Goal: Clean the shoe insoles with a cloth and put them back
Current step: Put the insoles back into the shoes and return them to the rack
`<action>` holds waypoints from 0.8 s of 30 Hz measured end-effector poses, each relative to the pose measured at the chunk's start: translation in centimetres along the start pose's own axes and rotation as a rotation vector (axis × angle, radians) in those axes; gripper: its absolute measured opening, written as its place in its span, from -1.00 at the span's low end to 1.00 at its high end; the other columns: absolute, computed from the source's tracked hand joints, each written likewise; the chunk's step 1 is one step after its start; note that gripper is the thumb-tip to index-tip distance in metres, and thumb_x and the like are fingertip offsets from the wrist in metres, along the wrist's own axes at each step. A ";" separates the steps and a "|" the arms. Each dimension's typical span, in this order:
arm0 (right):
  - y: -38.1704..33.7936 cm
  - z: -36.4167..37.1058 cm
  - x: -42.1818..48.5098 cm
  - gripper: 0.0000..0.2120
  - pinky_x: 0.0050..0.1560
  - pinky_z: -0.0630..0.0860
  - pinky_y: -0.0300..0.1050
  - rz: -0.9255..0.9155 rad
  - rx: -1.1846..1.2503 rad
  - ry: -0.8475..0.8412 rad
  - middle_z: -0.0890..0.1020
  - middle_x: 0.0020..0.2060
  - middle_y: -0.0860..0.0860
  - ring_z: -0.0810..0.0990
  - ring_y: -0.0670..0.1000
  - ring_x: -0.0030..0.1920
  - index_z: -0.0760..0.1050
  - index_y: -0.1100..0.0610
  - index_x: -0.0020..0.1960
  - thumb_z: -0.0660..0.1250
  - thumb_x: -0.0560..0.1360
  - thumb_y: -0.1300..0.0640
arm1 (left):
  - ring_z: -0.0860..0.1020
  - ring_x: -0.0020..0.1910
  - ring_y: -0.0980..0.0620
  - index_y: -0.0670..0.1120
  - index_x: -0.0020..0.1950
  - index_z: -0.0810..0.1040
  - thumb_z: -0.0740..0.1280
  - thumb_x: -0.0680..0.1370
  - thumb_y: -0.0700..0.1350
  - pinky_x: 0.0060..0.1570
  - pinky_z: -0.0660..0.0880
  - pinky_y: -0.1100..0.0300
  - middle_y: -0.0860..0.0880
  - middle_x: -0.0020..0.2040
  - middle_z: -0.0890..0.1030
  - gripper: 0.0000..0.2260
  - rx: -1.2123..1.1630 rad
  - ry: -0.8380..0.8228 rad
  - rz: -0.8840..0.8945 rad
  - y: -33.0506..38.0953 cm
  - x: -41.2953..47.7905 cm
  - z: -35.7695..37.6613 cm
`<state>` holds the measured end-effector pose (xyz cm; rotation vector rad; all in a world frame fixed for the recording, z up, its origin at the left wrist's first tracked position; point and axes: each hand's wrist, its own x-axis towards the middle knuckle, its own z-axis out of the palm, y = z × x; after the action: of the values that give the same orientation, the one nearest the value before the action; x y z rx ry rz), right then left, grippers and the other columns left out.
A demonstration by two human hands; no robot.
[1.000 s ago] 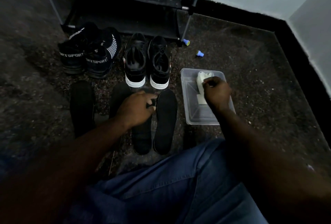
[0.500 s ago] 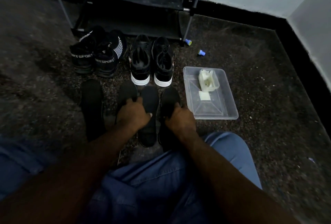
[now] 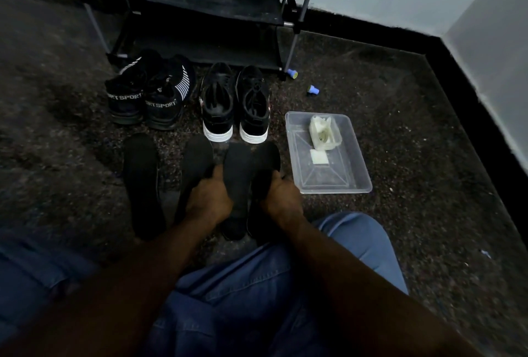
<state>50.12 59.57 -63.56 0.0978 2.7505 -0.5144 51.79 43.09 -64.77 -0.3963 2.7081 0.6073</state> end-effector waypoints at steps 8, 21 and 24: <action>-0.1 -0.8 0.0 -0.76 0.06 0.52 0.00 0.016 0.350 0.184 0.71 -0.04 0.12 0.66 0.23 0.04 0.51 0.09 0.07 0.40 0.42 0.20 | 0.64 0.05 -0.17 -0.07 -0.10 0.58 0.48 0.48 -0.13 0.01 0.54 0.13 -0.11 -0.01 0.69 -0.90 -0.359 0.009 -0.127 0.5 0.5 -1.0; 0.3 -1.5 0.3 -0.78 0.18 0.62 0.04 0.200 0.909 0.218 0.72 -0.17 -0.11 0.71 0.01 -0.05 0.62 -0.05 -0.06 0.53 0.43 0.23 | 0.49 -0.30 0.02 0.05 0.31 0.48 0.26 0.61 -0.33 -0.35 0.39 0.19 -0.04 -0.10 0.59 -0.63 -1.066 -0.057 -0.221 -0.5 0.6 -2.9; 0.5 -1.4 0.5 -0.85 0.13 0.63 0.04 0.221 0.923 0.237 0.72 -0.20 -0.06 0.71 0.04 -0.09 0.61 0.00 -0.11 0.55 0.45 0.18 | 0.52 -0.16 -0.03 0.06 0.05 0.55 0.27 0.61 -0.31 -0.28 0.39 0.16 -0.03 -0.09 0.58 -0.75 -1.025 -0.020 -0.202 -0.5 0.6 -3.3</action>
<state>49.30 60.54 -62.70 0.7009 2.4149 -1.7332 50.63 41.03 -62.40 -0.8619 2.0766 1.8734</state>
